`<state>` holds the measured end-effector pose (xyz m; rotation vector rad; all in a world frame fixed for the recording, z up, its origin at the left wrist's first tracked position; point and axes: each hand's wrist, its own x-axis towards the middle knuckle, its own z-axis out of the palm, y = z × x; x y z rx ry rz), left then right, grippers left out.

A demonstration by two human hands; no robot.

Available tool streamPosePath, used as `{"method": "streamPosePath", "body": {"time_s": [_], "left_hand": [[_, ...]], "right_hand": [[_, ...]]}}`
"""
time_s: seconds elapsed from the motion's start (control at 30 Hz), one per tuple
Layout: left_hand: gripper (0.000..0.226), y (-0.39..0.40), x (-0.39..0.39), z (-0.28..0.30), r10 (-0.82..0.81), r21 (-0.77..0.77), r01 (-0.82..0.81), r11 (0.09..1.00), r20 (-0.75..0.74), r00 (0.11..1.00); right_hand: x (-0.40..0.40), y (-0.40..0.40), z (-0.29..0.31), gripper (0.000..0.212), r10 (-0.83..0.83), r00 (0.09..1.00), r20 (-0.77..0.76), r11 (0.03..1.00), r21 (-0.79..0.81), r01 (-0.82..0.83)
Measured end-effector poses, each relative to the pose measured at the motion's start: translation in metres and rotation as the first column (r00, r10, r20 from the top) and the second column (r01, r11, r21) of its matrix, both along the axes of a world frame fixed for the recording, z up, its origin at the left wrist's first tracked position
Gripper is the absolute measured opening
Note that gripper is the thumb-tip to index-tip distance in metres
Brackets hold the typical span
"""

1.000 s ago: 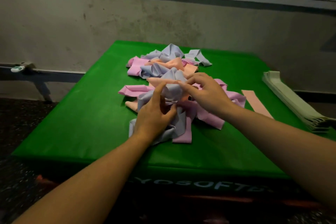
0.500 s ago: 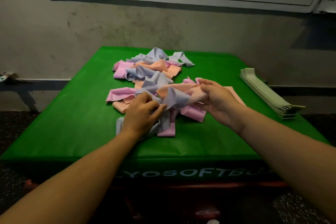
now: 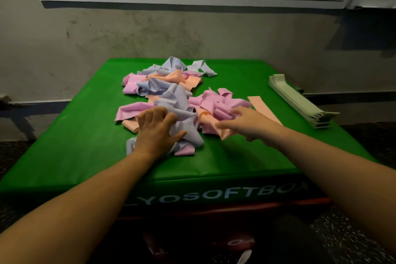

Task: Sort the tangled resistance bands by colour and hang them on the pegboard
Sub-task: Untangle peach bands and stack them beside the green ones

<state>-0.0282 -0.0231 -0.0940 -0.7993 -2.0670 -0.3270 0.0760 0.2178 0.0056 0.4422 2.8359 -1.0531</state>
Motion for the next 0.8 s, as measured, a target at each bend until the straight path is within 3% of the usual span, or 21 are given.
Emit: {"method": "streamPosePath", "body": {"time_s": [0.07,0.13,0.23,0.33,0.4,0.47,0.57,0.7,0.8], "left_hand": [[0.059,0.000,-0.003,-0.002,-0.011,-0.035,0.010,0.999,-0.028,1.000],[0.051,0.001,-0.002,0.002,-0.024,-0.092,0.023,0.995,-0.015,1.000],[0.042,0.004,0.003,0.016,-0.071,-0.216,0.093,0.972,0.106,0.992],[0.038,0.006,0.009,0.036,-0.067,-0.226,0.130,0.965,0.269,0.961],[0.029,0.005,0.010,0.046,-0.070,-0.265,0.145,0.953,0.274,0.959],[0.024,0.006,0.013,0.054,-0.051,-0.324,0.127,0.938,0.233,0.971],[0.029,0.009,0.022,0.065,-0.027,-0.278,0.098,0.955,0.248,0.968],[0.030,0.022,0.042,0.071,-0.140,-0.144,0.207,0.968,0.377,0.916],[0.041,0.037,0.070,0.069,-0.319,0.011,0.378,0.926,0.560,0.765]], "right_hand": [[0.003,0.003,-0.003,0.053,0.039,0.983,0.179,0.985,0.158,-0.068],[0.009,0.003,-0.004,0.036,0.062,0.971,0.232,0.982,0.160,-0.100],[0.019,0.002,-0.007,0.012,0.107,0.993,0.052,0.994,0.007,-0.108],[0.030,0.001,-0.004,0.007,0.073,0.990,-0.122,0.993,-0.079,-0.083],[0.033,0.000,-0.004,0.010,0.070,0.992,-0.109,0.997,-0.002,-0.071],[0.037,-0.004,-0.004,0.028,0.082,0.996,-0.042,0.988,0.134,-0.075],[0.042,-0.007,-0.004,0.050,0.081,0.997,0.010,0.964,0.255,-0.080],[0.053,-0.004,-0.003,0.020,0.049,0.993,-0.104,0.996,0.076,-0.042],[0.062,-0.002,-0.001,0.020,-0.044,0.959,-0.281,0.984,-0.180,-0.007]]}}
